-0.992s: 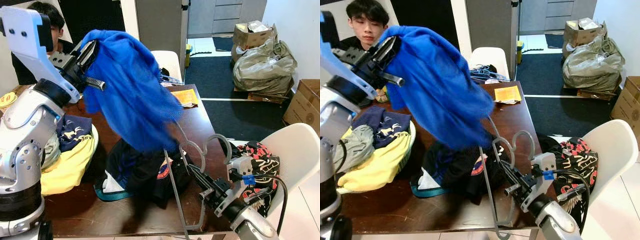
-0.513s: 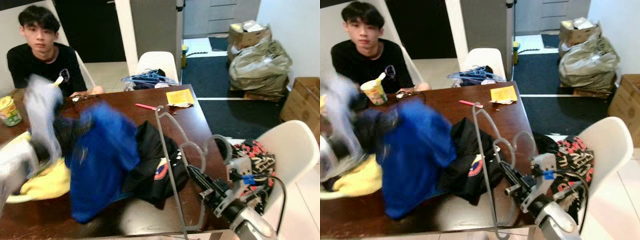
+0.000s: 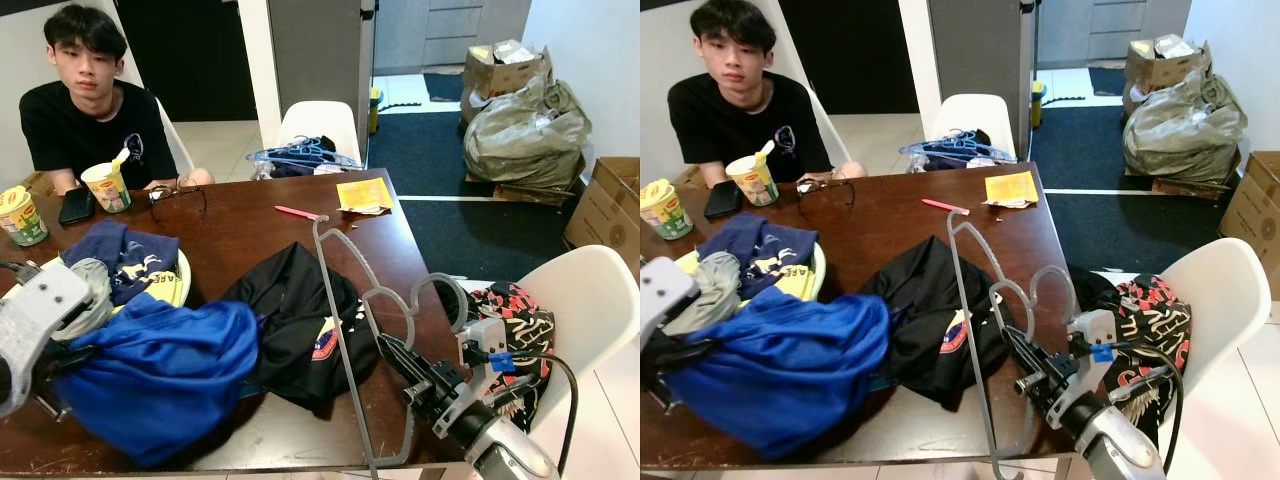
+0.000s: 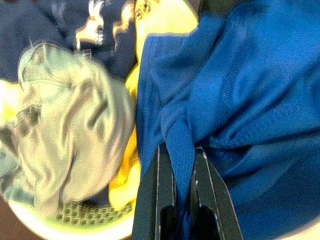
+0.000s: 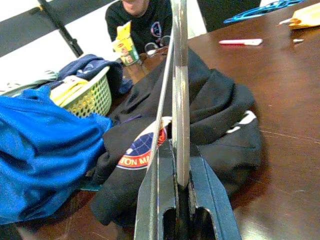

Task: Hang hanger

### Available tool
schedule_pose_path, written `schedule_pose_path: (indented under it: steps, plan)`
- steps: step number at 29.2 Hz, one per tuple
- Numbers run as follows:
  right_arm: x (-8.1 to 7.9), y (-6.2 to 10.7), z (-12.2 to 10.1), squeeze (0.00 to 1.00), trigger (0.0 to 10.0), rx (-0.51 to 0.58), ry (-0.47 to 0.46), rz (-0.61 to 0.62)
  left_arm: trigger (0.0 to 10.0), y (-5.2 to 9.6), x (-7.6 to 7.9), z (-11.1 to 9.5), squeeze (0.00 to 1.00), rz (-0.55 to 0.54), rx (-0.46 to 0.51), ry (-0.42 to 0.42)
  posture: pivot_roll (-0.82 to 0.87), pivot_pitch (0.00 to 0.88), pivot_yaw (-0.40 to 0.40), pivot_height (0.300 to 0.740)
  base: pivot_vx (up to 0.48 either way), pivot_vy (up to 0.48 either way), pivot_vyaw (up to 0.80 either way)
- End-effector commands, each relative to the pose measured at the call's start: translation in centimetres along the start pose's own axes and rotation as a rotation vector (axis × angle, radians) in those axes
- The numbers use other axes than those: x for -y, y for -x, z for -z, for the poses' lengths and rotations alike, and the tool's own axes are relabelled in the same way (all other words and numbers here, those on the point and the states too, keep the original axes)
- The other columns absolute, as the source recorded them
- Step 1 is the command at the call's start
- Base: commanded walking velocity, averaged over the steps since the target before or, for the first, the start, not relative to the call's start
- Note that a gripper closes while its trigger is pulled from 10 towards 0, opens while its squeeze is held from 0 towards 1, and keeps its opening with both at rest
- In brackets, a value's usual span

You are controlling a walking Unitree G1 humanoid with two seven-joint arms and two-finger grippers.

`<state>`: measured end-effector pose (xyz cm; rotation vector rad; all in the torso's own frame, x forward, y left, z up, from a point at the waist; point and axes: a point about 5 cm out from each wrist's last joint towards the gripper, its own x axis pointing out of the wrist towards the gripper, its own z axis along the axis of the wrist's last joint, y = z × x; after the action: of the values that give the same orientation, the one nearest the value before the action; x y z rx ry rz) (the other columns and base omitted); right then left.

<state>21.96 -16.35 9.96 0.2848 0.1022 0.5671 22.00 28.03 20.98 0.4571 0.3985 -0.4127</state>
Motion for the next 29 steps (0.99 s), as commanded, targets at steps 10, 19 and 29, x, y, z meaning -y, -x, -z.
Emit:
schedule_pose_path:
  steps: [10, 19, 29]
  plan:
    - [-0.1, 0.2, 0.8, 0.0, 10.0, -0.034, -0.014, 0.002, 0.0, -2.7, 4.9, -5.3, 0.0, 0.217, 0.459, 0.167, -0.04, 0.0, 0.074, 0.74, 0.0, 0.0, 0.0]
    - [-0.3, 0.2, 0.6, 0.0, 10.0, -0.022, -0.02, 0.005, 0.0, -1.1, 1.6, -9.8, 0.0, 0.051, 0.694, 0.181, -0.04, 0.0, 0.076, 0.74, 0.0, 0.0, 0.0]
    - [-0.3, 0.4, 0.5, 0.0, 10.0, -0.02, -0.028, 0.005, 0.0, 2.6, -4.4, -5.7, 0.0, -0.305, 0.525, 0.189, -0.02, 0.0, 0.062, 0.74, 0.0, 0.0, 0.0]
